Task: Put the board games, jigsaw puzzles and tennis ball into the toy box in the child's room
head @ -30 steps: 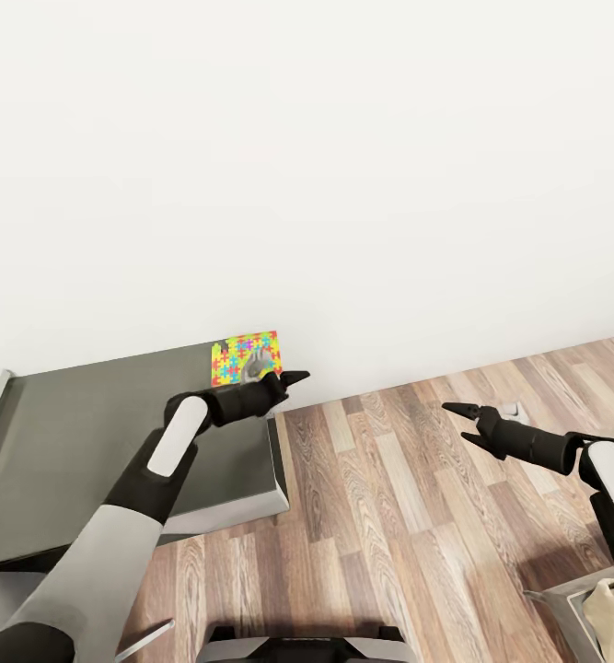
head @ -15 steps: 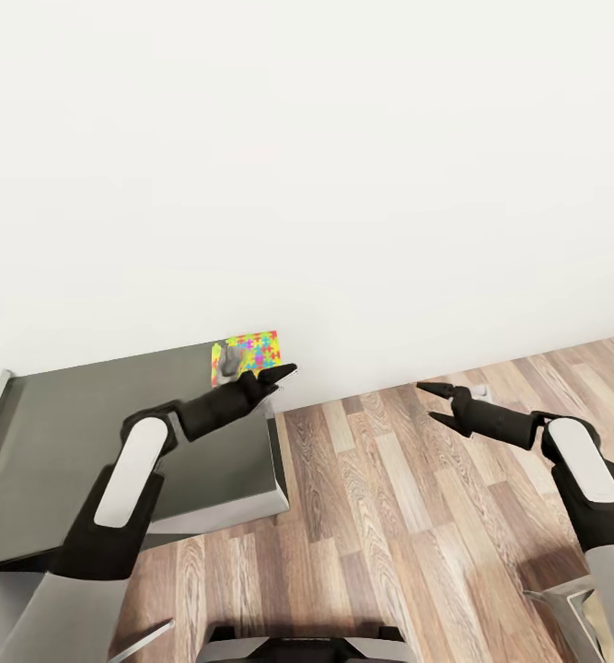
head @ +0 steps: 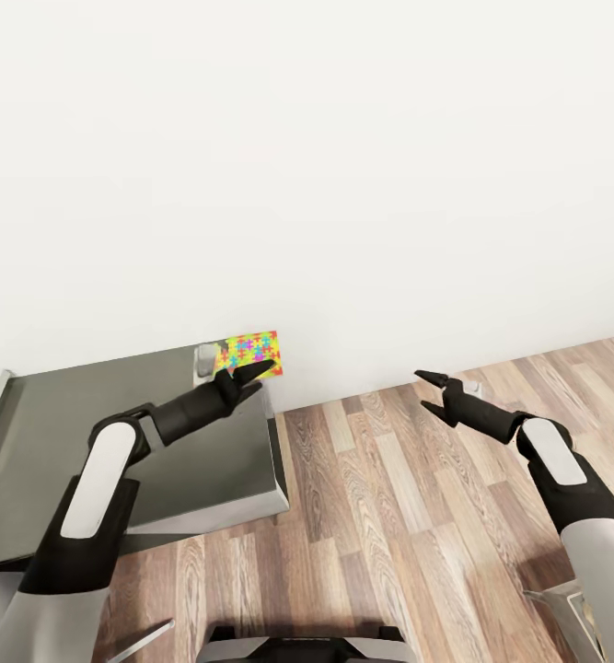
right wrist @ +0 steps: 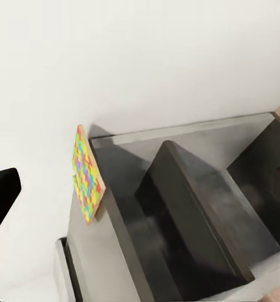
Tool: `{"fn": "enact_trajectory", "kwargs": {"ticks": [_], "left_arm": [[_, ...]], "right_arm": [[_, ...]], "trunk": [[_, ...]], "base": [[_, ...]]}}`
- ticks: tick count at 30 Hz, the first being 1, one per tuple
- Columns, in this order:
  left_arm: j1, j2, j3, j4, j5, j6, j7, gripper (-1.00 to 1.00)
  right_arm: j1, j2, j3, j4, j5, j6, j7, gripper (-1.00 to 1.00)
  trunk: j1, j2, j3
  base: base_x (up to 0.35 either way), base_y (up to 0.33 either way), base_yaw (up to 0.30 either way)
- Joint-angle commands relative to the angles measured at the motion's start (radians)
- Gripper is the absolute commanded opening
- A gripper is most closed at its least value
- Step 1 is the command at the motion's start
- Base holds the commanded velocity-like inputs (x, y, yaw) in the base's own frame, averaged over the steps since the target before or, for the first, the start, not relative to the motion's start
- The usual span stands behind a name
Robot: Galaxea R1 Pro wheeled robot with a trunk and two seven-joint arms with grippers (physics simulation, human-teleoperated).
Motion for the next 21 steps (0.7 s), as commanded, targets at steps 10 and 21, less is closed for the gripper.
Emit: {"fn": "enact_trajectory", "kwargs": {"ticks": [10,21], "left_arm": [[-0.002,0.009,0.024,-0.006,0.022,0.014,0.0,1.0],[-0.001,0.01,0.072,-0.003,0.093,0.041,0.004,1.0]], "right_arm": [[-0.189,0.073,0.144,0.258,0.122,-0.055,0.066,1.0],[-0.253,0.096,0.254,0.337,0.188,-0.067,0.109,1.0]], "trunk": [[0.0,-0.002,-0.001],[0.0,-0.002,-0.001]], "base": [[0.0,0.0,0.0],[0.0,0.0,0.0]]}}
